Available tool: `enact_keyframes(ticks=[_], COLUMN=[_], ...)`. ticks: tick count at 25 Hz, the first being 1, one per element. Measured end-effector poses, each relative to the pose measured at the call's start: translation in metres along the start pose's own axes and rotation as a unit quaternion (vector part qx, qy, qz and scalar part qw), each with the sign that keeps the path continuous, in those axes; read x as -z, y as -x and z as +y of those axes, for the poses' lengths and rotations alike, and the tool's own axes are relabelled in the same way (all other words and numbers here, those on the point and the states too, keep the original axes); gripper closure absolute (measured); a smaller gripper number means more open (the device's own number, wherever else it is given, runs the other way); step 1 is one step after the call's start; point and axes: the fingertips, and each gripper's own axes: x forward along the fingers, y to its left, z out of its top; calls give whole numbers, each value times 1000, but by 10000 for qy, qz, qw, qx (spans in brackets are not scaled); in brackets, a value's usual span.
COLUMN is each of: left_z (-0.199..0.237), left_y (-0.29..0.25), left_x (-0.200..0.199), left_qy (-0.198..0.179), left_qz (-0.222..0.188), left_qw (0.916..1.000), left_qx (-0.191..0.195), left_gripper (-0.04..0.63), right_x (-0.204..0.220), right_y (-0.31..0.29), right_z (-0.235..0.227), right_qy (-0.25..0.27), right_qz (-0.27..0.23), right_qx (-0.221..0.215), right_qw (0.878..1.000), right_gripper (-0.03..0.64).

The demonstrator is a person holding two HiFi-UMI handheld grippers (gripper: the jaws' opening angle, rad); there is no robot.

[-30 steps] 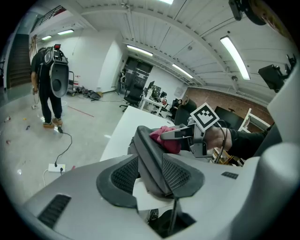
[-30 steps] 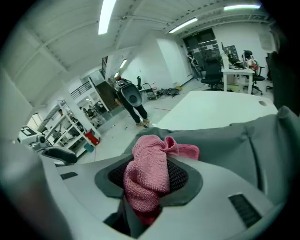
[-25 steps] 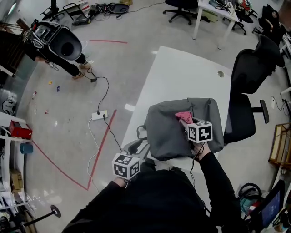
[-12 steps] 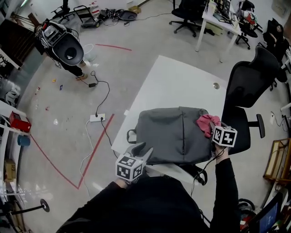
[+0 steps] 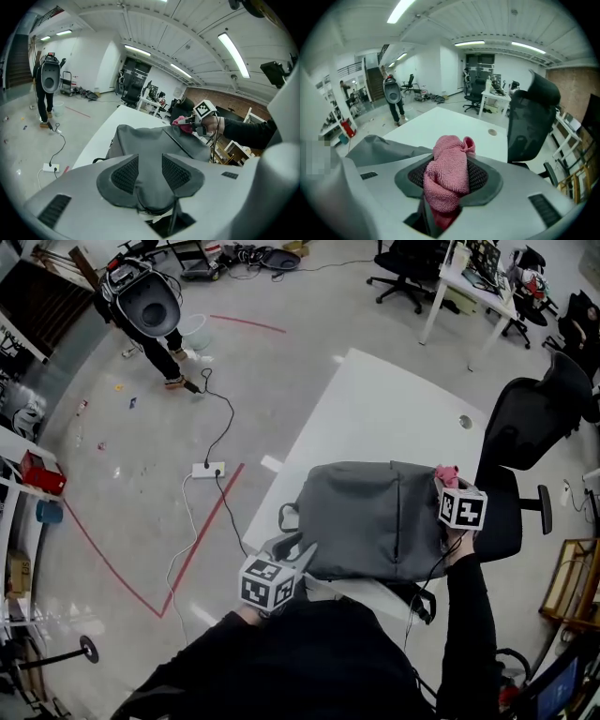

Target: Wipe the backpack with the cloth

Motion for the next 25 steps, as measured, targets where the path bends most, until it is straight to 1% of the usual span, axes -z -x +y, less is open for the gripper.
enact_keyframes(ticks=[2,4,7,8,10,14,15,17,19,21,22,23,25], left_z=[13,27,51,60,79,109,115,124,127,122,118,113,98], left_y=[4,7,9,10,14,24,27,32,34,33,31,29,22], left_x=[-1,-1,-4,-6,-7,-9,-10,-12,-15,-17,-17,-17,-15], left_qy=[9,26,73,100,153,214,214,203,189,173,164,155,135], left_qz=[32,67,86,84,95,140,136,127,124,116,114,112,116], left_qw=[10000,9999,9998,9997,9997,9997,9997,9997,9997,9997,9998,9998,9998], left_qx=[67,130,189,190,165,66,39,-16,-63,-92,-95,-92,-66], left_gripper=[436,436,436,436,436,436,436,436,436,436,436,436,436], right_x=[0,5,15,15,8,-19,-26,-41,-56,-63,-63,-60,-48], right_y=[-16,-34,-56,-61,-68,-71,-71,-67,-61,-57,-57,-59,-65], right_z=[46,91,146,163,203,275,293,330,360,371,368,359,327], right_qy=[498,691,523,457,280,-12,-100,-328,-367,-249,-205,-157,2], right_qz=[176,396,592,576,459,237,172,64,-62,-173,-190,-173,-43], right_qx=[-133,-383,-674,-799,-1185,-1870,-2077,-2596,-3045,-3228,-3220,-3141,-2771], right_qw=[9985,9961,9946,9941,9915,9821,9780,9651,9518,9460,9463,9491,9608], right_gripper=[454,454,454,454,454,454,454,454,454,454,454,454,454])
